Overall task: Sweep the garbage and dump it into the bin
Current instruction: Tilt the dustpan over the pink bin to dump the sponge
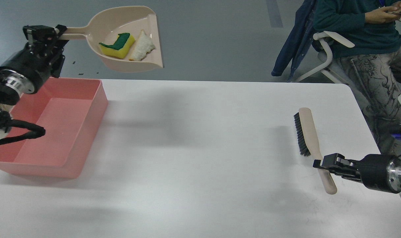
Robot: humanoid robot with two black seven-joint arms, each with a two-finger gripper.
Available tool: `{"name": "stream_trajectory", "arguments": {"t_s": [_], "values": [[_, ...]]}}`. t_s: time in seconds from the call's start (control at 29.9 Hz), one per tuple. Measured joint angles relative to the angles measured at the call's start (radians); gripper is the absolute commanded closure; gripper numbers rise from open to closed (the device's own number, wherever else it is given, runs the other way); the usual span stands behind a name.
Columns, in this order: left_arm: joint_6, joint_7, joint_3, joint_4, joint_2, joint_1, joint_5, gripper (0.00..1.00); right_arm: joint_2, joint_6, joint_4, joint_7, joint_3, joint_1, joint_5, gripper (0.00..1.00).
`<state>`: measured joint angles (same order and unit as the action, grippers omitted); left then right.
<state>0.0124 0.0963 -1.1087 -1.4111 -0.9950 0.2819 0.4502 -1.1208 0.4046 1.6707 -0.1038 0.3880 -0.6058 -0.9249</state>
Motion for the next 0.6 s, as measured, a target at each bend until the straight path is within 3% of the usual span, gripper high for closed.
{"name": "stream_trajectory", "arguments": {"t_s": [0.1, 0.27, 0.6], "values": [[-0.052, 0.032, -0.026, 0.003, -0.071, -0.088, -0.025, 1.00, 0.009, 0.000, 0.000, 0.000, 0.000, 0.000, 0.000, 1.00], [-0.104, 0.140, -0.035, 0.043, -0.176, -0.227, -0.023, 1.00, 0.013, -0.002, 0.000, 0.000, 0.000, 0.000, 0.000, 1.00], [-0.213, 0.285, -0.031, 0.258, -0.280, -0.283, 0.040, 1.00, 0.013, -0.002, 0.001, 0.001, 0.003, 0.010, 0.000, 1.00]]}}
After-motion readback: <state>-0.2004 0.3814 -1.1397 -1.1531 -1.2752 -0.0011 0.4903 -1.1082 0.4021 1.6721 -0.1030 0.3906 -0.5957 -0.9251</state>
